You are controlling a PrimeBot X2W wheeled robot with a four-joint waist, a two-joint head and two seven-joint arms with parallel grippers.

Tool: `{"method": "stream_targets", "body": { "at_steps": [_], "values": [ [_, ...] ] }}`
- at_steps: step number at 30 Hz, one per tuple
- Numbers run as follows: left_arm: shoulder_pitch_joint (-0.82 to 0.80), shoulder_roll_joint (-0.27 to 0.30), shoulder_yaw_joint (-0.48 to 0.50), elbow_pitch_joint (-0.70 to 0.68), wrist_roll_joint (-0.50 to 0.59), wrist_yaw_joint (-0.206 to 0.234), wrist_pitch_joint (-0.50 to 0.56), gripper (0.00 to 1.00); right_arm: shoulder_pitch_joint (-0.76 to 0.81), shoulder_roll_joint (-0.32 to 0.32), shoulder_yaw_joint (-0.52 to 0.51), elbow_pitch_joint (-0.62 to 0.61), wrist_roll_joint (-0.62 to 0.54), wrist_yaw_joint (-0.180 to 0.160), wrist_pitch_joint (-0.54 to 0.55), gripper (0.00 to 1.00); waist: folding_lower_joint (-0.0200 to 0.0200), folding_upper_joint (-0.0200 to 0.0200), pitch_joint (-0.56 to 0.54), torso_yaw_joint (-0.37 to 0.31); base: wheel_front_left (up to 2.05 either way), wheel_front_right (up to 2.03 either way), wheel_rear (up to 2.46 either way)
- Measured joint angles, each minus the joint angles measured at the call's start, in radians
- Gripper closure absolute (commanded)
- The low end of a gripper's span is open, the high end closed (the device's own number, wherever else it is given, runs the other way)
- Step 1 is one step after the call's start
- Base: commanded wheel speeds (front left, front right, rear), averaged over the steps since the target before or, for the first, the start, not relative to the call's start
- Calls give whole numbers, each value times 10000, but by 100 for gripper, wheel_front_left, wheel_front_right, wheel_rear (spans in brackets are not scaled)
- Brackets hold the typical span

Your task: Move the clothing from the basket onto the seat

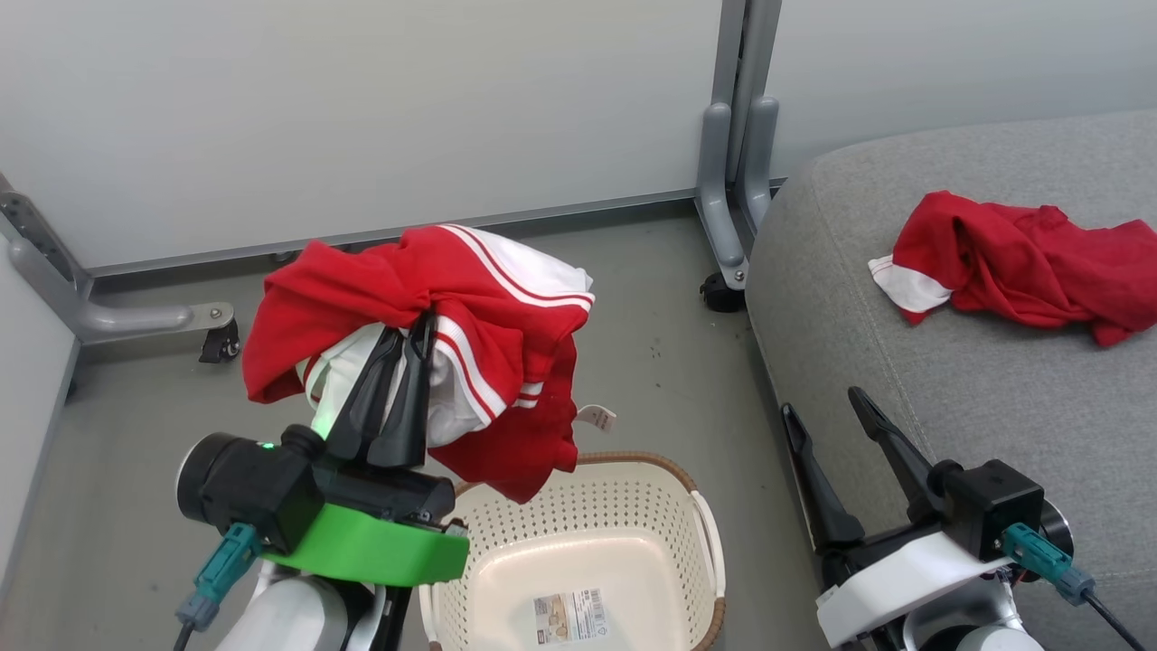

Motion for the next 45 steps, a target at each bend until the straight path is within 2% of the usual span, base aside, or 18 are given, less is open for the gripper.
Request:
{"method": "stream_targets", "body": {
  "at_steps": [7, 11, 17, 22, 29, 34, 35, 36, 37, 45],
  "values": [
    [1, 2, -29, 12, 2, 0, -54, 100, -1, -29, 138, 4, 56, 0, 13, 0, 0, 0, 22, -44, 0, 0, 0],
    [2, -12, -88, -2, 2, -2, -58, 100, -123, -303, 606, 46, 297, -2, 81, 0, 0, 0, 56, -23, 0, 0, 0],
    [-40, -56, -194, -109, 42, -73, -69, 100, -1288, -970, 2313, 426, 1212, -2, 190, 0, 0, 0, 183, 98, 0, 0, 0],
    [-264, -157, -307, 0, 82, -161, -69, 100, -2496, -1279, 3685, 1018, 1939, -2, 86, 0, 0, 0, 310, 345, 0, 0, 0],
    [-666, -412, -518, 146, 151, -341, -82, 100, -4419, -1375, 5396, 2514, 2784, 0, -249, 0, 1, 0, 612, 764, 0, 0, 0],
    [-697, -510, -516, 186, 153, -393, -102, 100, -5407, -1235, 6228, 3365, 3287, -2, -554, 0, 1, 0, 718, 865, 0, 0, 0],
    [-700, -520, -512, 194, 157, -395, -134, 100, -5599, -1197, 6353, 3547, 3359, 0, -604, 60, 1, 0, 725, 864, 0, 0, 0],
    [-703, -527, -510, 209, 159, -416, -142, 100, -5750, -1168, 6477, 3684, 3463, 0, -698, 95, 1, 0, 724, 864, 0, 0, 0],
    [-705, -535, -506, 215, 159, -422, -144, 100, -5872, -1170, 6575, 3802, 3540, 0, -731, 100, 1, 0, 721, 865, 0, 0, 0],
    [-700, -566, -466, 259, 167, -439, -173, 100, -6504, -1172, 7265, 4571, 4029, 0, -1212, 100, 1, 0, 665, 853, 0, 0, 0]
  ]
}}
